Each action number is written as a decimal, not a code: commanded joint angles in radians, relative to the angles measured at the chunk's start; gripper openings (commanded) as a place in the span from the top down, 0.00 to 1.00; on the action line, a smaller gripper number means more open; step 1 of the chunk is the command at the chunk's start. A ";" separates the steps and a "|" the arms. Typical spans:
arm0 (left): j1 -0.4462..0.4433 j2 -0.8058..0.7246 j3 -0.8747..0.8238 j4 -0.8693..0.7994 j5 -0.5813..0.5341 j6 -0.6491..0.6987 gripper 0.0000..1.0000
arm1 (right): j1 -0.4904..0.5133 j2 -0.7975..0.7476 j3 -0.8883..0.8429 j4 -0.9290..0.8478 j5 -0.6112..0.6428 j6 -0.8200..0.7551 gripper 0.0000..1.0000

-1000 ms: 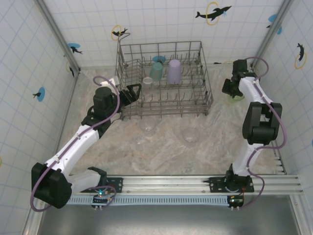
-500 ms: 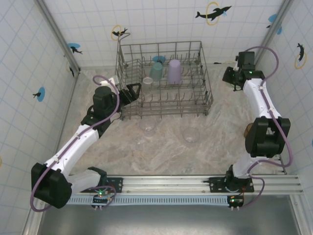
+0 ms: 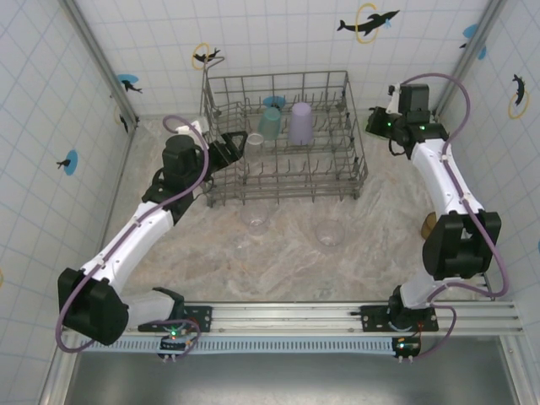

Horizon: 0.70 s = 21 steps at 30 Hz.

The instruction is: Load the cups into the dish rack

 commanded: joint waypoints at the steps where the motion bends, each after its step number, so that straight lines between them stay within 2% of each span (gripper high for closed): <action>1: 0.005 0.030 0.052 0.010 0.039 -0.008 0.02 | 0.021 -0.054 -0.030 0.114 -0.074 0.027 1.00; 9: 0.005 0.079 0.079 0.063 0.085 -0.038 0.02 | 0.051 -0.083 -0.160 0.401 -0.296 0.165 1.00; 16: 0.005 0.145 0.143 0.102 0.142 -0.069 0.02 | 0.080 -0.071 -0.211 0.590 -0.388 0.251 1.00; 21: 0.005 0.204 0.190 0.149 0.173 -0.121 0.02 | 0.079 -0.079 -0.299 0.813 -0.470 0.367 1.00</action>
